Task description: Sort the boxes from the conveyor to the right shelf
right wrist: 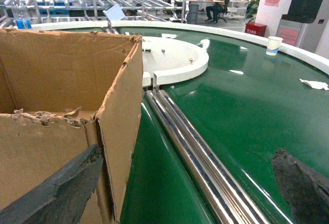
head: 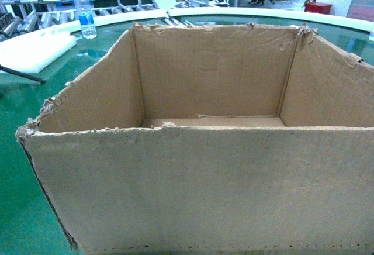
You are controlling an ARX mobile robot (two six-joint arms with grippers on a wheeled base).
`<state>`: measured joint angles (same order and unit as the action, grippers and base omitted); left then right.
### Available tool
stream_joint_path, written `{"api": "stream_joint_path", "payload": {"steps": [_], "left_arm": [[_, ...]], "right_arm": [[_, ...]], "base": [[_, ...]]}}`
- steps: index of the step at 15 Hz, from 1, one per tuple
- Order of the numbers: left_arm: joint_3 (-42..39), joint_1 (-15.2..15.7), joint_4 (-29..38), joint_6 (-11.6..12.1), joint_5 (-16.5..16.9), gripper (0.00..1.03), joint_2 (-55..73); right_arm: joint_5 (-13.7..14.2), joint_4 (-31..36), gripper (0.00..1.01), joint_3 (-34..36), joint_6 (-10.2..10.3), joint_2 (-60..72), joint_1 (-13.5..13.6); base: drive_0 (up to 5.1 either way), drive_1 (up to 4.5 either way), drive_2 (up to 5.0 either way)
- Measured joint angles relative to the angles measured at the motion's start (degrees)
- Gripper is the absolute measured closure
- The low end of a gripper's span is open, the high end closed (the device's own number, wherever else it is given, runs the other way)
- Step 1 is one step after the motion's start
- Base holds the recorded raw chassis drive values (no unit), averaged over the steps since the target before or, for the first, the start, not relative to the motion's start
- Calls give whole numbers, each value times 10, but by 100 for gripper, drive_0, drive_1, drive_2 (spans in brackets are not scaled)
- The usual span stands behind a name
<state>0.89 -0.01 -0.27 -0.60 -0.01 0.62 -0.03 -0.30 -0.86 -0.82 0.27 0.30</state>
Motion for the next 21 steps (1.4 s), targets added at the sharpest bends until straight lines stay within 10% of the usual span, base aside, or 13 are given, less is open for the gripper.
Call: {"api": "stream_joint_path", "payload": {"steps": [7, 10, 15, 21], "left_arm": [[0, -2, 11, 0, 2, 5, 2], [7, 18, 111, -10, 42, 5, 113], [201, -50, 278, -18, 65, 5, 437], [392, -116, 190, 25, 66, 5, 742]], "right_arm": [[-16, 26, 3, 0, 8, 9, -3], [5, 178, 3, -7, 9, 160, 16], [35, 427, 3, -161, -29, 490, 54], [7, 268, 3, -415, -66, 783, 88]], "base": [[0, 0, 0], [0, 0, 0], [0, 0, 0], [0, 0, 0]]}}
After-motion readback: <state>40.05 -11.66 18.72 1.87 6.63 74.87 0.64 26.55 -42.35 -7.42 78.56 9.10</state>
